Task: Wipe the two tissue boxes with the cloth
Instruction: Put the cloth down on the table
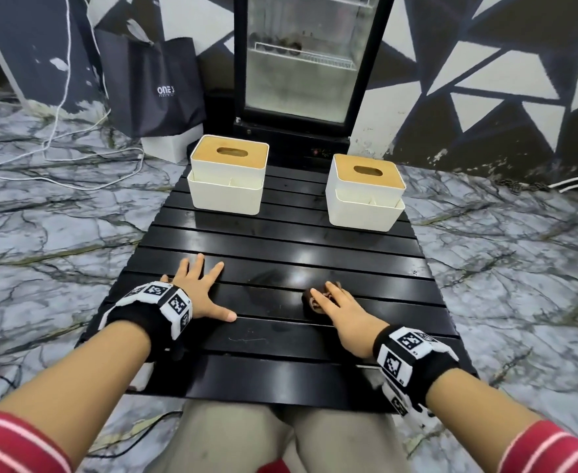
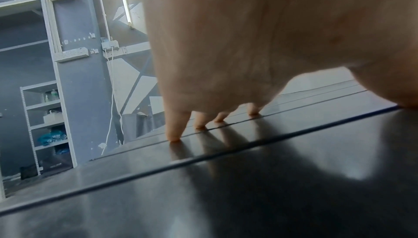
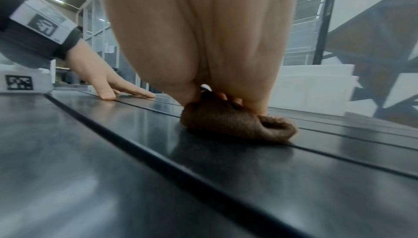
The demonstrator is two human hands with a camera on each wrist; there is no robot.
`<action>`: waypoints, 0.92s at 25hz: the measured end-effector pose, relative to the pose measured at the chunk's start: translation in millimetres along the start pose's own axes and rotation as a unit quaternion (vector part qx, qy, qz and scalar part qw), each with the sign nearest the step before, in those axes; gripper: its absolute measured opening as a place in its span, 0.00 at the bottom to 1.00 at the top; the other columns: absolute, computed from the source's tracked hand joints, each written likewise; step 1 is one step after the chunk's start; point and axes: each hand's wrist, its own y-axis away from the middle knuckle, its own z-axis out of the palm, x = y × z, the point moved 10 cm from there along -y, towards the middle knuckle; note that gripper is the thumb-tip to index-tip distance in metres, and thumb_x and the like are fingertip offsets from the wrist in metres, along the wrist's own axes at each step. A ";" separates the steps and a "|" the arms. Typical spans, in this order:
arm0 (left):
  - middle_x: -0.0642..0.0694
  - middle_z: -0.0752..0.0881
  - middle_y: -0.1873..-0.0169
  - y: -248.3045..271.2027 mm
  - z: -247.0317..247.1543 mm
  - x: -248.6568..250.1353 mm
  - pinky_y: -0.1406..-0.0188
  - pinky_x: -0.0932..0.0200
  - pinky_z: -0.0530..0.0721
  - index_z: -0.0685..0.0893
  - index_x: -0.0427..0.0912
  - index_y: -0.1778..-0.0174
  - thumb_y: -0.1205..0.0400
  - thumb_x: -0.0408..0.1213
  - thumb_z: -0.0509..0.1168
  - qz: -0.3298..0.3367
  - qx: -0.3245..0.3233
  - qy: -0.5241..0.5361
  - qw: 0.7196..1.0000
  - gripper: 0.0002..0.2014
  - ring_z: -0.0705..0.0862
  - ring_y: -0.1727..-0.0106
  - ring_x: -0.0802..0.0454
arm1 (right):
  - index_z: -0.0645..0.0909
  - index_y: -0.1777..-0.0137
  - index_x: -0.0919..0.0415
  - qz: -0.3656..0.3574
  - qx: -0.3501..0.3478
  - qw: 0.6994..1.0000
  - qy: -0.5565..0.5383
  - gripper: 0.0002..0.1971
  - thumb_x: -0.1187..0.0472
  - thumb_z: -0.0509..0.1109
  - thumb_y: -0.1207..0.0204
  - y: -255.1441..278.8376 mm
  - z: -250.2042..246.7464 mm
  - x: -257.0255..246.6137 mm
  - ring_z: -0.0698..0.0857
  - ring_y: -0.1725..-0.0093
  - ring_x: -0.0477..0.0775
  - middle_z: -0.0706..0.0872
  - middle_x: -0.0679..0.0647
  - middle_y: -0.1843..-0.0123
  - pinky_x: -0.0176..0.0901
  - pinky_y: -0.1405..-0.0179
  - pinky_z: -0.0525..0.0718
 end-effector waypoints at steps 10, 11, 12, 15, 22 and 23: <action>0.49 0.40 0.16 22.9 5.3 142.8 0.19 0.37 0.47 0.45 0.57 0.17 0.26 0.70 0.58 0.114 0.036 0.001 0.993 0.46 0.41 0.16 0.45 | 0.43 0.20 0.47 0.072 0.034 0.996 -0.048 0.43 0.78 0.53 0.30 25.8 -1.4 52.5 0.41 0.18 0.60 0.39 0.57 0.17 0.57 0.20 0.53; 0.49 0.40 0.16 26.3 10.1 159.7 0.20 0.37 0.46 0.45 0.57 0.18 0.26 0.70 0.58 0.126 0.033 0.000 0.991 0.45 0.40 0.16 0.45 | 0.43 0.20 0.48 0.075 0.039 0.995 -0.050 0.42 0.77 0.53 0.29 29.9 -0.1 58.0 0.42 0.18 0.61 0.40 0.58 0.17 0.58 0.21 0.54; 0.49 0.40 0.16 29.8 15.6 174.6 0.20 0.37 0.45 0.45 0.57 0.18 0.26 0.70 0.58 0.137 0.027 -0.001 0.990 0.45 0.40 0.16 0.45 | 0.44 0.19 0.48 0.076 0.047 0.995 -0.050 0.41 0.76 0.53 0.28 34.9 1.0 63.2 0.43 0.18 0.61 0.40 0.59 0.17 0.59 0.21 0.55; 0.50 0.38 0.17 41.1 32.6 206.6 0.20 0.36 0.43 0.44 0.57 0.18 0.26 0.69 0.59 0.160 0.010 -0.017 0.987 0.46 0.38 0.16 0.45 | 0.46 0.20 0.49 0.070 0.070 0.994 -0.051 0.39 0.75 0.54 0.27 49.8 6.3 76.3 0.46 0.19 0.61 0.43 0.59 0.17 0.61 0.23 0.58; 0.49 0.38 0.17 58.6 57.0 238.8 0.20 0.36 0.43 0.44 0.55 0.17 0.26 0.67 0.61 0.150 0.015 -0.020 0.988 0.47 0.37 0.17 0.44 | 0.53 0.22 0.42 0.049 0.127 0.989 -0.059 0.34 0.68 0.55 0.24 83.5 12.5 93.0 0.52 0.19 0.58 0.51 0.54 0.17 0.62 0.27 0.64; 0.48 0.38 0.17 59.9 59.5 241.7 0.20 0.36 0.44 0.44 0.55 0.17 0.27 0.67 0.62 0.151 0.012 -0.016 0.988 0.48 0.37 0.17 0.44 | 0.53 0.22 0.41 0.047 0.134 0.988 -0.058 0.34 0.68 0.55 0.24 85.8 12.8 94.3 0.52 0.19 0.57 0.51 0.53 0.17 0.63 0.27 0.65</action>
